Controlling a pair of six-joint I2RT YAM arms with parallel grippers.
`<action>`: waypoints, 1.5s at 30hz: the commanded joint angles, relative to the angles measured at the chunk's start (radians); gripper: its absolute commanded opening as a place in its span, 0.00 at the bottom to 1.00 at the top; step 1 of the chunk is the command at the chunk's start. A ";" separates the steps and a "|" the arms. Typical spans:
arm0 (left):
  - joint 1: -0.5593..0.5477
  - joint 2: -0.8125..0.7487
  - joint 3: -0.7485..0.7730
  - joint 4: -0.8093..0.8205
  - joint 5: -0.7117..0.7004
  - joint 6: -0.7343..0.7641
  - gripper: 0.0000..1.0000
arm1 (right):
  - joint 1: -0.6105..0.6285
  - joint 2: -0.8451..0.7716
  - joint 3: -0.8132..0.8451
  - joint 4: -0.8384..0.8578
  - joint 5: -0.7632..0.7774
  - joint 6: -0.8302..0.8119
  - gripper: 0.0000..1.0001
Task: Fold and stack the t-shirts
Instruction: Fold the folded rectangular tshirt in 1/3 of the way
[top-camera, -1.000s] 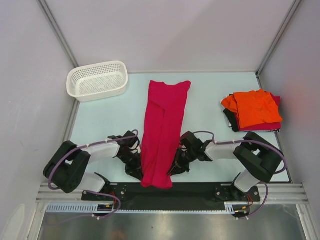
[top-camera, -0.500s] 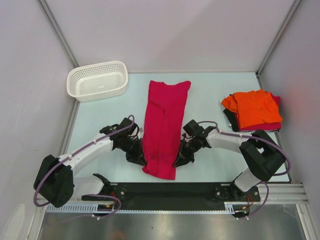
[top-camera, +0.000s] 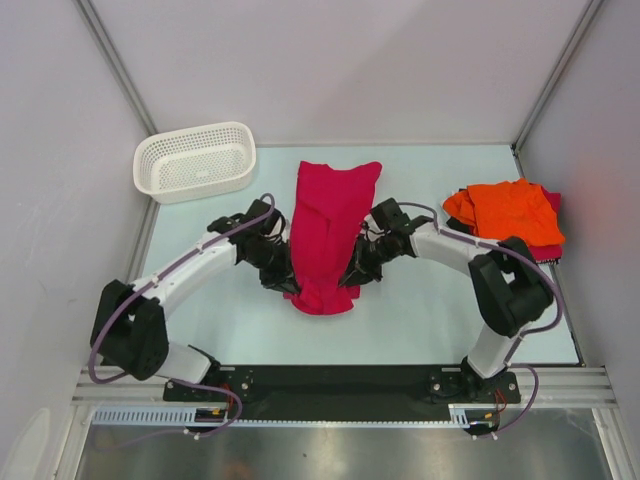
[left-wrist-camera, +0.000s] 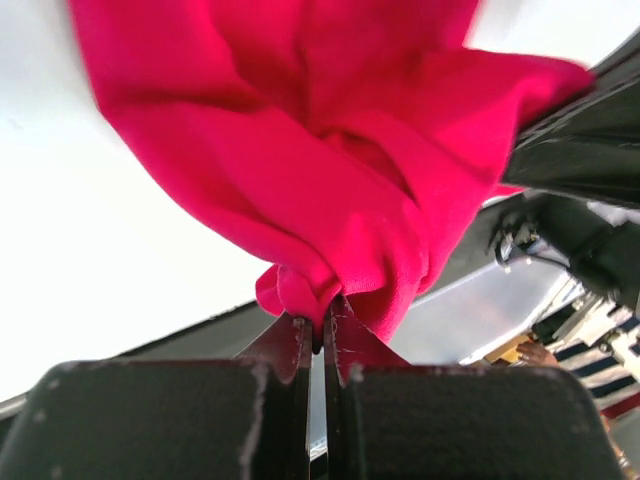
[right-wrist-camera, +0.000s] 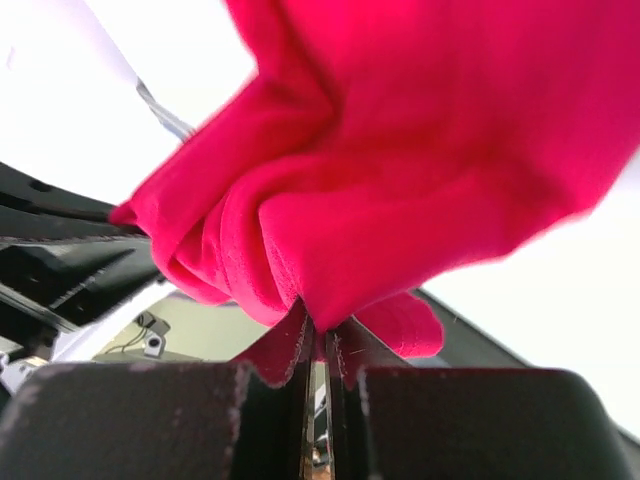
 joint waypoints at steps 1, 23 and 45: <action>0.041 0.091 0.091 0.004 -0.035 0.049 0.00 | -0.031 0.106 0.132 -0.049 -0.012 -0.107 0.07; 0.098 0.402 0.366 -0.003 -0.050 0.140 0.79 | -0.095 0.236 0.346 -0.069 0.224 -0.049 0.22; 0.125 0.135 0.168 -0.057 -0.080 0.217 0.87 | 0.239 -0.122 0.286 -0.191 0.742 -0.463 0.90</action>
